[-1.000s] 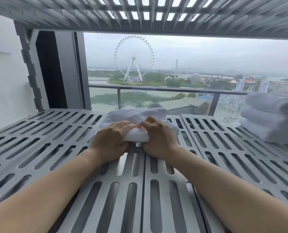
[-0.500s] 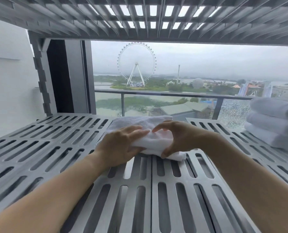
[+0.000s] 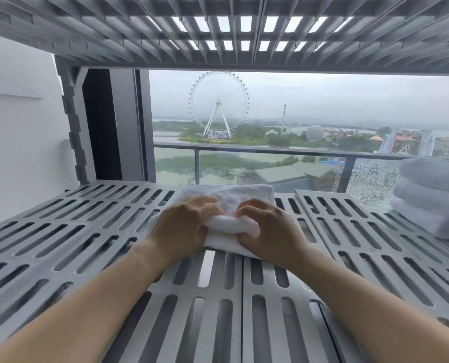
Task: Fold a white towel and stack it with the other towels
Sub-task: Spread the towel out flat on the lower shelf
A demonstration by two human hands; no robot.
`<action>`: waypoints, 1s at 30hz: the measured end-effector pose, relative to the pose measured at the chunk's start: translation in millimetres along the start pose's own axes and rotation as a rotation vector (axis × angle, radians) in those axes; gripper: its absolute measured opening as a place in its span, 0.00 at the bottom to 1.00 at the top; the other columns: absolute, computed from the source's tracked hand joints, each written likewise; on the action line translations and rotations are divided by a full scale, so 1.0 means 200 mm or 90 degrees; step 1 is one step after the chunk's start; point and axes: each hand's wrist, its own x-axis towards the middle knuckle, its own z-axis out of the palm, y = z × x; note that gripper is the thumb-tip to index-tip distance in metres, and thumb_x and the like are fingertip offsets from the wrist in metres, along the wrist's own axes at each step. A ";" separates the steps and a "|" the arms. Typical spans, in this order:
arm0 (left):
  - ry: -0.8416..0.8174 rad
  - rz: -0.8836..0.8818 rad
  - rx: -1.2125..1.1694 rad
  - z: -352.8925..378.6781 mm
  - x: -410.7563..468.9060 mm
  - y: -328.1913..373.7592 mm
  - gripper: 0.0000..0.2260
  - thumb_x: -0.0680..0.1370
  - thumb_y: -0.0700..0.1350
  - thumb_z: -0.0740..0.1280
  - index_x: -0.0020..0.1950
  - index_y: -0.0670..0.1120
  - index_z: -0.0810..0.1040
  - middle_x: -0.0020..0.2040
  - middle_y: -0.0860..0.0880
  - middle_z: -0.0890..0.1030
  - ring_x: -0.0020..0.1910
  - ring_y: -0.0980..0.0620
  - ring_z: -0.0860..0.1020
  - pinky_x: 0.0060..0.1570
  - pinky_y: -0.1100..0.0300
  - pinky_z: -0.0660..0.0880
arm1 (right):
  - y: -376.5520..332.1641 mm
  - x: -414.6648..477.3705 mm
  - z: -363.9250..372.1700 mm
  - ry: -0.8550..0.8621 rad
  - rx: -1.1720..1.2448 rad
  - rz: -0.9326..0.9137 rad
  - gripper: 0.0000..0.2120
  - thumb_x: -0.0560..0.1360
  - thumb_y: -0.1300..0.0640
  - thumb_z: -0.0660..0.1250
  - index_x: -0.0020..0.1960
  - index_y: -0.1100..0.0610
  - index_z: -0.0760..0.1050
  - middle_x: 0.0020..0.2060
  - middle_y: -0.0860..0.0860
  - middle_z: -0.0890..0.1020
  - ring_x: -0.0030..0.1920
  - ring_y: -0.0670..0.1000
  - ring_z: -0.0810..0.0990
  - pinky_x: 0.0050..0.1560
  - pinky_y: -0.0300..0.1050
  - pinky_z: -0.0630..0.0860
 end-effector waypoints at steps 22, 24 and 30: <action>-0.094 -0.005 0.069 0.00 -0.02 -0.08 0.28 0.68 0.38 0.71 0.65 0.55 0.72 0.67 0.50 0.72 0.66 0.46 0.70 0.64 0.47 0.69 | 0.07 0.00 0.00 -0.024 -0.030 0.065 0.16 0.68 0.48 0.74 0.54 0.49 0.79 0.58 0.46 0.77 0.56 0.49 0.77 0.52 0.49 0.77; -0.146 0.032 0.093 0.03 -0.02 -0.05 0.30 0.70 0.44 0.71 0.70 0.58 0.66 0.72 0.49 0.67 0.70 0.48 0.64 0.68 0.44 0.64 | 0.07 0.00 0.00 -0.020 -0.032 0.062 0.17 0.68 0.49 0.74 0.55 0.50 0.78 0.58 0.47 0.77 0.55 0.49 0.78 0.52 0.50 0.77; -0.142 0.011 0.115 0.07 -0.01 -0.03 0.34 0.71 0.47 0.71 0.73 0.60 0.59 0.73 0.48 0.64 0.70 0.46 0.64 0.63 0.43 0.69 | 0.06 0.01 0.00 -0.020 -0.038 0.054 0.18 0.68 0.50 0.74 0.56 0.51 0.77 0.58 0.47 0.77 0.53 0.50 0.78 0.51 0.49 0.78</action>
